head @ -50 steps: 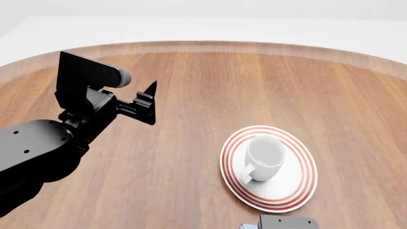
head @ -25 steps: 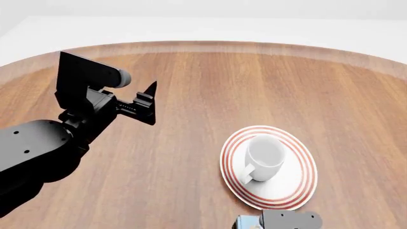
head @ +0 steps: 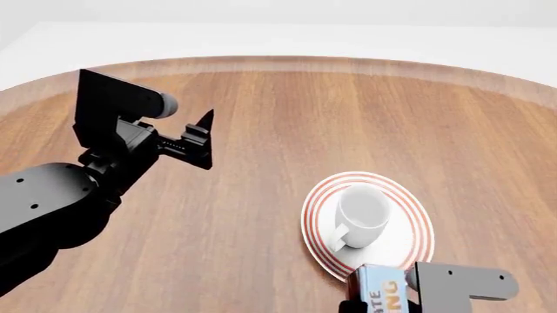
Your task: Pick up the white mug and put it on the plate, and put the chocolate pudding to the right of the plate.
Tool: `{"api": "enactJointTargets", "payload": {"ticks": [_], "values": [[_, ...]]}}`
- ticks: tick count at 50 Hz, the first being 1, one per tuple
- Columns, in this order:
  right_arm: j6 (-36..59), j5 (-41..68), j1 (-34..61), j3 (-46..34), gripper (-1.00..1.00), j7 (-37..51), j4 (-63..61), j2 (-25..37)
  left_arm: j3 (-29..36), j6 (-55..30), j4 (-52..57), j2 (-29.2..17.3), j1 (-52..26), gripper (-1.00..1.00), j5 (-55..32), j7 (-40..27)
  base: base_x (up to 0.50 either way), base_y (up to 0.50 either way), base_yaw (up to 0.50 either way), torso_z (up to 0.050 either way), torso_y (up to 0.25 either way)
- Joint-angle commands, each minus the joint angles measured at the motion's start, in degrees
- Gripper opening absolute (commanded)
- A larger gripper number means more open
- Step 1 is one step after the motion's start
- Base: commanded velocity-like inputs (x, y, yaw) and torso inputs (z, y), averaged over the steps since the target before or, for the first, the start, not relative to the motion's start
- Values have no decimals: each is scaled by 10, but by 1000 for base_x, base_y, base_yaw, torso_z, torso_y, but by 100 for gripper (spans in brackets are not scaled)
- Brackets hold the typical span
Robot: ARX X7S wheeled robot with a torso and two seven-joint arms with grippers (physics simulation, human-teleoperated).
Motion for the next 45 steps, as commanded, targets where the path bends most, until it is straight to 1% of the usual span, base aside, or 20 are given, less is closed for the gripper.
{"api": "enactJointTargets", "payload": {"ticks": [1, 4, 5, 8, 9, 15, 19, 23, 27, 31, 36, 39, 42, 45], "values": [[-34, 29, 16, 44, -100, 0, -30, 68, -18, 12, -5, 11, 6, 100, 7, 10, 0, 0, 0, 0, 0], [-58, 38, 35, 32, -100, 2, -37, 107, -16, 13, -6, 12, 9, 100, 9, 11, 0, 0, 0, 0, 0], [-70, 40, 44, 26, -100, 2, -39, 130, -17, 14, -7, 10, 10, 100, 8, 12, 0, 0, 0, 0, 0], [-97, 36, 68, -4, -100, 2, -42, 157, -19, 12, -4, 7, 8, 100, 5, 10, 0, 0, 0, 0, 0], [-109, 39, 78, -7, -100, 2, -43, 175, -19, 12, -1, 5, 8, 100, 6, 9, 0, 0, 0, 0, 0], [-145, 48, 125, -29, -100, 2, -45, 235, -21, 12, 0, 3, 9, 100, 6, 8, 0, 0, 0, 0, 0], [-155, 69, 161, -21, -100, -1, -41, 274, -21, 11, 0, 5, 9, 100, 6, 7, 0, 0, 0, 0, 0], [-152, 70, 172, -16, -100, -7, -29, 296, -20, 12, -3, 7, 10, 100, 7, 8, 0, 0, 0, 0, 0], [-148, 81, 188, -1, -100, -12, -22, 330, -21, 11, -2, 6, 10, 100, 6, 7, 0, 0, 0, 0, 0], [-145, 84, 195, 6, -100, -15, -13, 348, -21, 9, -1, 6, 9, 100, 6, 7, 0, 0, 1, 0, 0], [-118, 79, 220, 24, -100, -32, 17, 361, -21, 9, -4, 9, 10, 100, 7, 8, 0, 0, 0, 0, 0], [-75, 80, 248, 42, -100, -36, 35, 360, -20, 9, -3, 10, 11, 100, 8, 8, 0, 0, 0, 0, 0], [-24, 86, 281, 58, -100, -73, 74, 349, -20, 10, -6, 12, 13, 100, 9, 9, 0, 0, 0, 0, 0], [12, 86, 302, 67, -100, -91, 92, 341, -20, 10, -6, 11, 13, 100, 8, 9, 0, 0, 0, 0, 0]]}}
